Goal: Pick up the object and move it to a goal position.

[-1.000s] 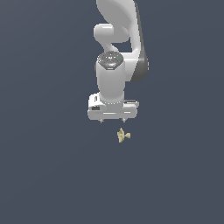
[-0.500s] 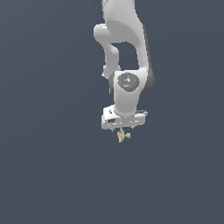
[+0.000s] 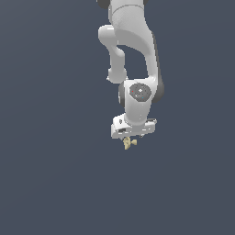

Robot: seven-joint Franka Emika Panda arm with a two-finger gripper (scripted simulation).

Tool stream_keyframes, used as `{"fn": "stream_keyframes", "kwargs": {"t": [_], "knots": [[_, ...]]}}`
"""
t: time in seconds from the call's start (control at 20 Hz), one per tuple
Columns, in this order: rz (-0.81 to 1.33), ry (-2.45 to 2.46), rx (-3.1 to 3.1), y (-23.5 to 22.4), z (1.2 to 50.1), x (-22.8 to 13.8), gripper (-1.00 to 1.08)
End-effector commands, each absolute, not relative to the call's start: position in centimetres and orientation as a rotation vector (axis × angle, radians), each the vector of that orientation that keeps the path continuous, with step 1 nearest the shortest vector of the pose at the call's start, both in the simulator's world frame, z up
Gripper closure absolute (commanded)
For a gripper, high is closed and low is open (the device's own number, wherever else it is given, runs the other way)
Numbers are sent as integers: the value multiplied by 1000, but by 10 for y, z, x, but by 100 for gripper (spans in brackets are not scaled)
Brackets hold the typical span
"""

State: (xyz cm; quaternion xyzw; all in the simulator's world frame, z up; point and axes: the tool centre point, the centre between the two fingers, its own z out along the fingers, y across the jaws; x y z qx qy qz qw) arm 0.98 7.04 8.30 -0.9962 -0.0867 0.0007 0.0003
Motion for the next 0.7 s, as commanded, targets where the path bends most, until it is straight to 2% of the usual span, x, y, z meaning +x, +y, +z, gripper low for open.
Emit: {"fn": "stream_keyframes", "kwargs": {"t": [0.0, 0.65], "knots": [[2, -272, -3129, 70, 80, 10, -92], [0, -275, -3129, 71, 32, 10, -92]]}}
